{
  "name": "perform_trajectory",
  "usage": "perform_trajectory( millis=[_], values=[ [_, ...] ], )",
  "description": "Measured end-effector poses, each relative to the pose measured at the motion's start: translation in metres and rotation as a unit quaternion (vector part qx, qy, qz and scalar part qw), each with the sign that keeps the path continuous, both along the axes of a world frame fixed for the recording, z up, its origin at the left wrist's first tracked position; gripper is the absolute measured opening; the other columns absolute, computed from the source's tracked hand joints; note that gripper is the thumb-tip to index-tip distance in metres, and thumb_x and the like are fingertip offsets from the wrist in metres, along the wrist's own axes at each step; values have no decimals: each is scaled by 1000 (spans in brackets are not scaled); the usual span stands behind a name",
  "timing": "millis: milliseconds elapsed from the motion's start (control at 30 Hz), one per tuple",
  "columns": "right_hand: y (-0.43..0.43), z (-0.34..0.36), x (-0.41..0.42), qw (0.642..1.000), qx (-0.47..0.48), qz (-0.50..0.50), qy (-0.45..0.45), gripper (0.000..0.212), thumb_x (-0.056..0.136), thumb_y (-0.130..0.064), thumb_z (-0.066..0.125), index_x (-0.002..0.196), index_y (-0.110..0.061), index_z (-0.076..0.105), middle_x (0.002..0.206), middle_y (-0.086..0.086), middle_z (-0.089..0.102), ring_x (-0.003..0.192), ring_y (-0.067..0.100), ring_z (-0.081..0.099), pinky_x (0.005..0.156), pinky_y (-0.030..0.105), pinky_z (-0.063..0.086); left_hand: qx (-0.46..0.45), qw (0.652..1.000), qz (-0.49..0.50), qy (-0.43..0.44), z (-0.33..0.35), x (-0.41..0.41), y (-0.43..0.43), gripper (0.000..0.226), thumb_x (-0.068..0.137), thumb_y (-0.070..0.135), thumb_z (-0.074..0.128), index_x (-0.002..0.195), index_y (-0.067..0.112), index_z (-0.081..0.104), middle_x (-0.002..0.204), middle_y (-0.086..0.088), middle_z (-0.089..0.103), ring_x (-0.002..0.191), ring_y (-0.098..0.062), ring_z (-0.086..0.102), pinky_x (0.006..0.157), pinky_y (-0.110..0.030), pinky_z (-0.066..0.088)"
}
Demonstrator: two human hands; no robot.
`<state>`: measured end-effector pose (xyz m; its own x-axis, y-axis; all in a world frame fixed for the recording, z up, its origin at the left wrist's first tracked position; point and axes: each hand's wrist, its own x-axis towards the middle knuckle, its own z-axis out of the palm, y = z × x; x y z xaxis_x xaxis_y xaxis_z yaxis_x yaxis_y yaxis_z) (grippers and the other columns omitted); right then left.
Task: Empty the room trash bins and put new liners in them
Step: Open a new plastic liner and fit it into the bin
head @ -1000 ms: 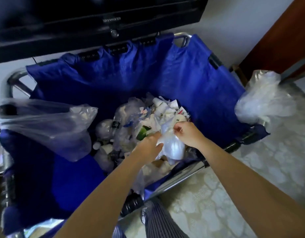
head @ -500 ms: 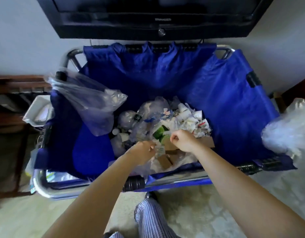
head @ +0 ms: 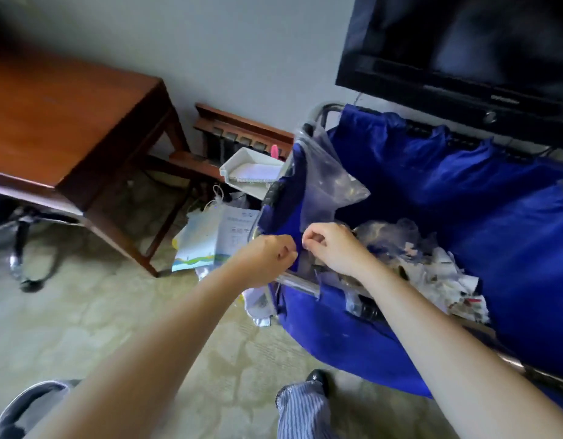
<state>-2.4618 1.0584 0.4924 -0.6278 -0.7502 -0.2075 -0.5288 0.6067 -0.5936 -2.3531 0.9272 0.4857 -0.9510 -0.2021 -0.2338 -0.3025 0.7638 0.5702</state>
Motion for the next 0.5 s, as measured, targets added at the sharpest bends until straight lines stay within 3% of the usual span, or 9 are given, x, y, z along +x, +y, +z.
perform_trajectory(
  millis=[200,300,500],
  values=[
    [-104,3,123,993,18,112,-21,9,91,-17,55,87,-15,63,87,0,64,82,20,59,79,34,47,-15,996,81,-47,-6,149,-79,26,97,24,44,105,7,62,103,-10,65,94,-28,58,76,-31,43],
    [-151,-8,179,984,43,173,-27,9,91,-17,53,89,-14,62,91,3,65,88,24,59,78,36,47,-1,988,131,-77,-14,222,-113,27,96,21,44,103,1,61,104,-14,62,97,-31,57,82,-37,46],
    [-221,-38,274,958,91,269,-33,16,92,-20,53,98,-13,66,99,5,66,91,20,57,77,30,42,12,960,244,-138,-37,346,-165,29,98,28,43,113,9,60,111,-8,63,100,-27,59,86,-34,48]
  ],
)
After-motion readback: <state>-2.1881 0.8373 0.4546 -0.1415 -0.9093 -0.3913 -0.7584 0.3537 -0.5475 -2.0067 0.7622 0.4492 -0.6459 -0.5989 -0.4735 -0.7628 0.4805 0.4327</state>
